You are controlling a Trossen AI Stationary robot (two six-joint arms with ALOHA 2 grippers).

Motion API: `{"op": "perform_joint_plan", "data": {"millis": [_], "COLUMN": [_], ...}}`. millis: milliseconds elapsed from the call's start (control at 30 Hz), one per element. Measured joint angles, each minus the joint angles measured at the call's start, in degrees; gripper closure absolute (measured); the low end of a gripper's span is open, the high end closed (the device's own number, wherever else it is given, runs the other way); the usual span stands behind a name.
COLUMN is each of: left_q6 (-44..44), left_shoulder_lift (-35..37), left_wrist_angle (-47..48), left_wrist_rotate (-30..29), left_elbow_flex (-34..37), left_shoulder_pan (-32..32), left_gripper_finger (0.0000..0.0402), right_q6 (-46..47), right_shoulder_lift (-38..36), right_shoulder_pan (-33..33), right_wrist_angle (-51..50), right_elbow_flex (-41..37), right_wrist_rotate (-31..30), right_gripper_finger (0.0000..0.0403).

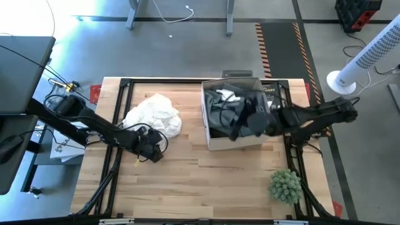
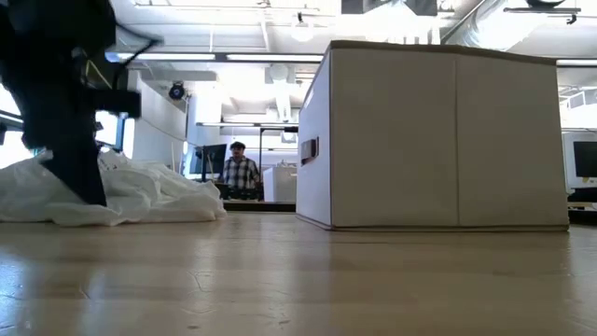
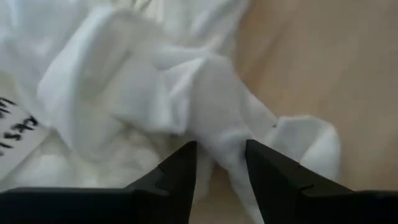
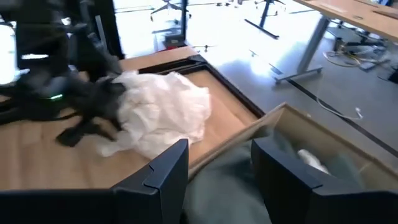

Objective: Sort clothes
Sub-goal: Put the white sock into the laundry organizer

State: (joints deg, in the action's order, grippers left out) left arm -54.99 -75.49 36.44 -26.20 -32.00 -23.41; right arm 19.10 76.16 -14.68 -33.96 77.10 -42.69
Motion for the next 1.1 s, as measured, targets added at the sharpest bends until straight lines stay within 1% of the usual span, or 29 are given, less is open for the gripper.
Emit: {"op": "perform_joint_plan", "data": {"millis": [67, 133, 200, 233, 300, 400, 533, 600, 700, 767, 800, 867, 933, 1033, 1100], "left_q6": [0.93, 3.23, 5.36, 6.57, 10.2, 16.2, 26.1, 30.88, 36.0, 38.02, 38.62, 39.09, 39.09, 39.09, 39.11], "left_shoulder_lift": [-0.74, -0.84, -1.04, -0.93, -0.47, 0.32, 0.78, 0.82, 0.82, 0.82, 0.82, 0.8, 0.8, 0.8, 0.8], "left_wrist_angle": [-3.44, -8.18, -12.98, -14.82, -18.35, -21.26, -21.72, -21.96, -21.78, -21.87, -21.8, -21.78, -21.62, -21.51, -21.38], "left_wrist_rotate": [1.77, 5.58, 6.53, 6.79, 6.06, 3.54, -0.24, -1.5, -2.49, -2.95, -3.11, -3.33, -3.54, -3.47, -3.48], "left_elbow_flex": [2.15, 2.93, 2.97, 2.72, 1.01, -3.45, -10.62, -13.77, -16.47, -17.35, -17.56, -17.67, -17.67, -17.67, -17.67], "left_shoulder_pan": [1.24, 2.55, 2.72, 2.54, 2.17, 1.52, 0.39, 0.23, 0.4, 0.49, 0.51, 0.51, 0.51, 0.46, 0.34], "left_gripper_finger": [0.0286, 0.0326, 0.0376, 0.0387, 0.0385, 0.0389, 0.0396, 0.0395, 0.0394, 0.0394, 0.0394, 0.0394, 0.0394, 0.0394, 0.0394], "right_q6": [0.94, 2.83, 4.97, 6.09, 7.73, 7.92, 7.78, 3.56, -5.34, -11.26, -13.88, -18.13, -21.9, -25.41, -25.4], "right_shoulder_lift": [0.07, 0.32, 0.35, 0.35, 0.42, 0.5, 0.79, 1.34, 3.75, 6.72, 8.67, 12.82, 17.03, 23.23, 26.67], "right_shoulder_pan": [-2.76, -4.73, -6.25, -6.62, -6.93, -6.48, -5.45, -4.9, -4.22, -4.08, -4.09, -4.13, -3.87, -3.23, -2.56], "right_wrist_angle": [0.44, 1.0, 1.26, 1.8, 3.53, 8.86, 20.18, 27.34, 38.29, 43.17, 43.96, 43.39, 40.47, 32.97, 26.27], "right_elbow_flex": [-0.96, -1.89, -3.21, -4.2, -6.79, -11.81, -18.08, -20.71, -22.32, -21.72, -20.68, -17.4, -12.94, -5.33, -0.27], "right_wrist_rotate": [-1.37, -3.23, -4.83, -5.28, -5.18, -2.15, -0.46, 3.62, 13.66, 18.88, 20.22, 20.88, 19.9, 14.34, 11.7], "right_gripper_finger": [0.0231, 0.0231, 0.0231, 0.0231, 0.0231, 0.0231, 0.0231, 0.0231, 0.0231, 0.0231, 0.0231, 0.0231, 0.0231, 0.0231, 0.0231]}}
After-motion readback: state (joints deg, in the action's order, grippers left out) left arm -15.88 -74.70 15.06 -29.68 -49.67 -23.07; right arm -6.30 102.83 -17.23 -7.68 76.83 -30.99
